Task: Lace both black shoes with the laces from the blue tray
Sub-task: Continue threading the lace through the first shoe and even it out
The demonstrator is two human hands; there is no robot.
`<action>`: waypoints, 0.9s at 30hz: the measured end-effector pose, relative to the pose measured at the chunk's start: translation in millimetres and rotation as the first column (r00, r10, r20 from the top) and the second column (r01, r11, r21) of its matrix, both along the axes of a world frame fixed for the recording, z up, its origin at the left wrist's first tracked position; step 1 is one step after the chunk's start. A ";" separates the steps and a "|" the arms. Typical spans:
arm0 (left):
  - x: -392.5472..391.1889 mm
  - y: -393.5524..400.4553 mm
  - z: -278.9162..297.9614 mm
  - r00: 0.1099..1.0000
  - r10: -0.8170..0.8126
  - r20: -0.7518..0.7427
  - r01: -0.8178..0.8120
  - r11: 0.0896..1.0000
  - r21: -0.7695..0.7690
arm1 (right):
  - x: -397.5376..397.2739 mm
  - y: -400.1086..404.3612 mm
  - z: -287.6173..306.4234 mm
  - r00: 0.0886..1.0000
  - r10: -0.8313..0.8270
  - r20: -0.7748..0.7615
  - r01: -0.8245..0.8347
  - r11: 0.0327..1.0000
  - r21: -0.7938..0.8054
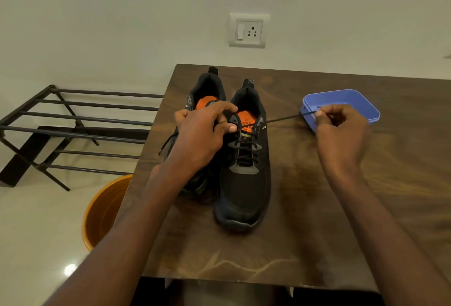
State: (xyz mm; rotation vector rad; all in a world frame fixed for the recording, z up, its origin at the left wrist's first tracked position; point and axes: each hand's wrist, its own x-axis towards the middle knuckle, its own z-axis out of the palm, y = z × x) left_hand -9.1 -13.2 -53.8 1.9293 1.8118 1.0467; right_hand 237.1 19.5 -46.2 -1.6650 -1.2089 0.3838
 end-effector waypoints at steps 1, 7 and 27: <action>0.2 -0.2 0.9 1.000 0.017 -0.024 -0.017 1.000 0.002 | 0.9 -1.5 -1.7 0.995 0.011 0.102 -0.013 1.000 0.019; -2.6 1.5 -2.7 1.000 -0.010 -0.011 0.010 1.000 -0.004 | -44.3 -15.2 -7.2 0.851 0.453 0.265 -0.461 0.887 -0.033; -2.6 -31.7 39.1 0.920 -0.117 0.374 0.121 0.993 0.012 | -73.5 -50.5 11.5 0.749 0.659 0.070 -0.662 0.745 0.083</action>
